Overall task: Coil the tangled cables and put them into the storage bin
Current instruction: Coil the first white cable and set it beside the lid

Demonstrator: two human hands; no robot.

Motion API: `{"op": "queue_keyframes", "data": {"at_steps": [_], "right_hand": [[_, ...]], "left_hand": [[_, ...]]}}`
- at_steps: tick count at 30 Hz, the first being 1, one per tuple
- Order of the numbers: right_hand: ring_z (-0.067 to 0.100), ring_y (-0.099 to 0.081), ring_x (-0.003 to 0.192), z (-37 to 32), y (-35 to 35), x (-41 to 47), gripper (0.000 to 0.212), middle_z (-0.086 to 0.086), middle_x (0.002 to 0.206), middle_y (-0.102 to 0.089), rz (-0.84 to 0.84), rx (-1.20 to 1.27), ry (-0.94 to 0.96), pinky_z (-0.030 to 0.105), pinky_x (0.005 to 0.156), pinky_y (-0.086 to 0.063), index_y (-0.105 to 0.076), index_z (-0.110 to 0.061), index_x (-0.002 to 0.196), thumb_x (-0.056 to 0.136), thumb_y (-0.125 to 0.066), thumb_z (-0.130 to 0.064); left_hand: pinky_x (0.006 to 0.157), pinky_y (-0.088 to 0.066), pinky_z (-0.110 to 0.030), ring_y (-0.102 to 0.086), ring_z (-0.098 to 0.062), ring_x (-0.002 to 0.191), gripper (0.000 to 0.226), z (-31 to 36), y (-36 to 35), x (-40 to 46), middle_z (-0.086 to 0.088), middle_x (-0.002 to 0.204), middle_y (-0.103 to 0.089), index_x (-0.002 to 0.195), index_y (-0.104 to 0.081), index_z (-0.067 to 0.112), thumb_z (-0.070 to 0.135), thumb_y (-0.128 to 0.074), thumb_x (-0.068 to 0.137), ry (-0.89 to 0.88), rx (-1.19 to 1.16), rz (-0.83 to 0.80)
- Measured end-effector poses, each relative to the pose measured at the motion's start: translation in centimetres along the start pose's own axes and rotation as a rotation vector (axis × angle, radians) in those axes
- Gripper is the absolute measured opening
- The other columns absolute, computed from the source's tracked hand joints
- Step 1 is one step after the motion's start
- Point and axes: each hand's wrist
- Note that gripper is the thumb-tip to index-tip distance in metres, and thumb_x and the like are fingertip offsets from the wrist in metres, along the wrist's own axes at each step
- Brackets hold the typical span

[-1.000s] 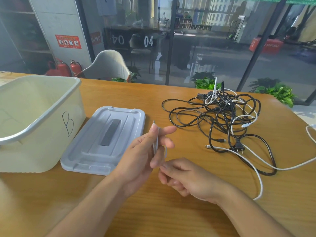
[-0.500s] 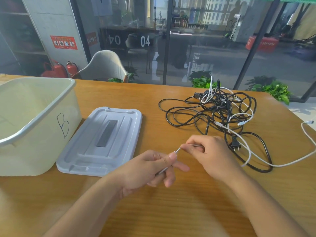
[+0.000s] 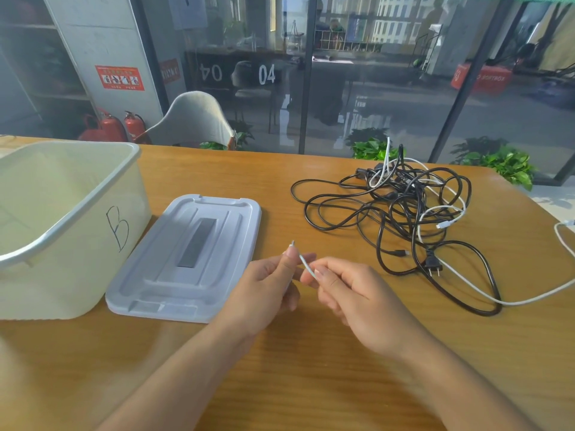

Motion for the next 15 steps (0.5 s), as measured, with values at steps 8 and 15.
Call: {"op": "queue_keyframes", "data": {"at_steps": [8,15], "right_hand": [[0.005,-0.033,0.048,-0.6,-2.2,-0.7,0.035,-0.006,0.064,-0.045,-0.37,0.218,-0.179,0.023,0.044,-0.023,-0.064,-0.01,0.102,0.114,-0.04,-0.031],[0.008,-0.031,0.052,0.1,-1.9,-0.1,0.038,-0.015,0.06,-0.041,-0.395,0.004,-0.167,0.017,0.047,-0.028,-0.065,-0.021,0.088,0.112,-0.042,-0.038]], "left_hand": [[0.061,-0.053,-0.024,-0.067,-0.016,0.084,0.051,0.9,0.4,0.0,-0.011,0.117,-0.077,0.129,-0.068,0.014,0.05,-0.042,0.106,-0.052,-0.354,-0.017],[0.057,-0.043,-0.021,-0.039,-0.011,0.052,0.051,1.4,0.9,-0.3,0.004,0.067,-0.046,0.122,-0.075,0.015,0.055,-0.052,0.1,-0.075,-0.458,-0.153]]}}
Point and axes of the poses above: each hand's wrist, its own x-axis towards the middle knuckle, its own y-axis out of the back of the hand, z = x × y
